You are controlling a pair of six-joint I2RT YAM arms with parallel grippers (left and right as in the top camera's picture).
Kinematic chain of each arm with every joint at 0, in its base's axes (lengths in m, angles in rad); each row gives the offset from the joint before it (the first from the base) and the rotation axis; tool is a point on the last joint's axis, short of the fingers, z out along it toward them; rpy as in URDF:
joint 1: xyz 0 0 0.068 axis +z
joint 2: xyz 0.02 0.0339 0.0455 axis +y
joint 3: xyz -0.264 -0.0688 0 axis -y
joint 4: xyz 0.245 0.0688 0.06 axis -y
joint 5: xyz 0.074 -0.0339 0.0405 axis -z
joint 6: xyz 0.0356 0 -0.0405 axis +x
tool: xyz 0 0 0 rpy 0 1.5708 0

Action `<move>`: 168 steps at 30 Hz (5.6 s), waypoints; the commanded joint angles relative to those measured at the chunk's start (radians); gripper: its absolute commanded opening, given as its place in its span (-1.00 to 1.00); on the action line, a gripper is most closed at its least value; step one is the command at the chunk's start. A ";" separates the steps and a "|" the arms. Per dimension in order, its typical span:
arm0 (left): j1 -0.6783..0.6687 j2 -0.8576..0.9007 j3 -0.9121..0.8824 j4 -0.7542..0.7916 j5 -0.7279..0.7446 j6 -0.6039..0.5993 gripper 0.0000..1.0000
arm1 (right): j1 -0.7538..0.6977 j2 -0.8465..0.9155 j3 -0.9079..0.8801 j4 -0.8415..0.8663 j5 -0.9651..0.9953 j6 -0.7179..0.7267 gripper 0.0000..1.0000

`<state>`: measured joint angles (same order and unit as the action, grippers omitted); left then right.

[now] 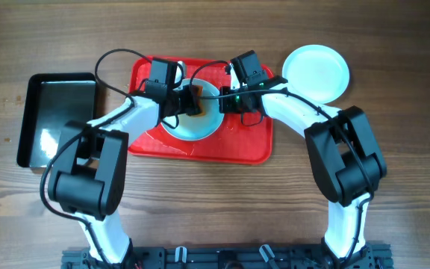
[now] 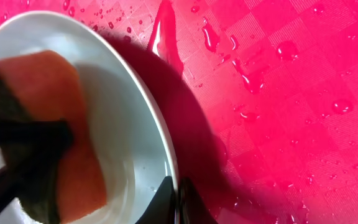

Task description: Clean dirty plates on tray and stack at the side

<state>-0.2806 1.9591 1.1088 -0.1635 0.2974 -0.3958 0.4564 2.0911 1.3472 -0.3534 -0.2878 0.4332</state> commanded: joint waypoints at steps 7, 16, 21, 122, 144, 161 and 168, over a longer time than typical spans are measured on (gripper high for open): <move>0.003 0.043 0.007 -0.174 -0.752 0.061 -0.84 | 0.000 0.014 0.020 0.002 -0.005 0.014 -0.91; 0.001 -0.150 0.043 -0.191 -0.874 0.127 -0.92 | 0.000 0.014 0.020 0.002 -0.005 0.015 -0.91; 0.001 -0.197 0.040 -0.195 -0.243 0.127 -0.92 | 0.000 0.014 0.020 0.008 -0.005 0.014 -0.91; 0.054 -0.203 0.100 -0.522 -0.220 0.043 -0.92 | 0.023 0.236 0.457 -0.530 0.054 -0.136 -0.33; 0.055 -0.199 0.100 -0.499 -0.220 0.043 -0.92 | 0.105 -0.111 0.597 -0.726 0.850 -0.204 -0.91; 0.055 -0.096 0.100 -0.498 -0.219 0.043 -0.92 | 0.333 -0.118 0.586 -0.620 1.012 -0.441 -0.91; 0.055 -0.096 0.100 -0.499 -0.219 0.043 -0.92 | 0.053 -0.108 0.433 -0.571 0.515 -0.185 -0.91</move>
<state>-0.2279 1.8553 1.2098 -0.6662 0.0628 -0.3435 0.6189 1.9732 1.8416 -0.9489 0.5251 0.1368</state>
